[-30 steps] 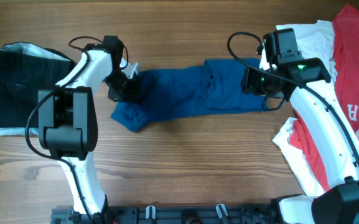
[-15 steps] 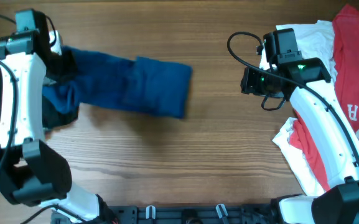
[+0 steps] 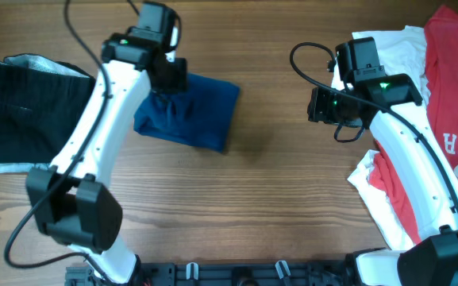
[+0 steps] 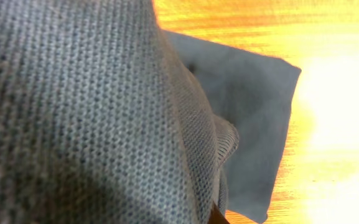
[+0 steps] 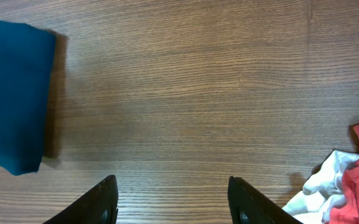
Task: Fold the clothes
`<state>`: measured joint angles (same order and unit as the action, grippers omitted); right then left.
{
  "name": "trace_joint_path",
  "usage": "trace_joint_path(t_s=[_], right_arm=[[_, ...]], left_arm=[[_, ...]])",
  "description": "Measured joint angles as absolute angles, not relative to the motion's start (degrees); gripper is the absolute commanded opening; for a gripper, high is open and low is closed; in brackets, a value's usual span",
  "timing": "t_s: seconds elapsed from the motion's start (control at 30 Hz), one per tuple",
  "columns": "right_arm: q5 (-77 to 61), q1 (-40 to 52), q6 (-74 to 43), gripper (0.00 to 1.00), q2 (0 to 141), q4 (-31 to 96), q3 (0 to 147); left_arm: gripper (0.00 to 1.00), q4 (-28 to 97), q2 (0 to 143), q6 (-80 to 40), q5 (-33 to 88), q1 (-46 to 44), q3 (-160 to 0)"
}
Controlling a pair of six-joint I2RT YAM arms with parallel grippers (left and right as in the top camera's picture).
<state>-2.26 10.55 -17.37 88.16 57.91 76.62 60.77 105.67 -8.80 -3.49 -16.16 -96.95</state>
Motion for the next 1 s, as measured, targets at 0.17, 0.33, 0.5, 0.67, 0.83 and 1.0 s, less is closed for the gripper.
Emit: trace_joint_path(t_s=[0.17, 0.33, 0.5, 0.67, 0.83, 1.0], right_arm=[[-2.26, 10.55, -17.37, 0.57, 88.16, 58.17, 76.62], [-2.26, 10.55, -17.37, 0.57, 88.16, 58.30, 76.62], [-2.26, 10.55, -17.37, 0.57, 88.16, 58.30, 76.62], [-2.26, 10.55, -17.37, 0.57, 88.16, 58.28, 76.62], [-2.28, 10.55, -17.37, 0.57, 88.16, 58.28, 76.62], [-2.31, 10.55, -17.37, 0.58, 88.16, 58.30, 76.62]], left_arm=[[0.08, 60.07, 110.06, -9.21, -3.64, -19.22, -96.95], [0.23, 59.37, 111.72, -10.22, -3.25, -21.82, -96.95], [0.63, 60.23, 110.28, -10.72, -1.41, -25.36, -96.97], [0.67, 59.31, 99.90, -10.66, -2.09, -22.83, -97.21], [0.18, 57.06, 93.91, -11.03, -1.65, -12.49, -98.80], [0.15, 55.22, 102.37, -11.11, 3.60, -10.02, -98.78]])
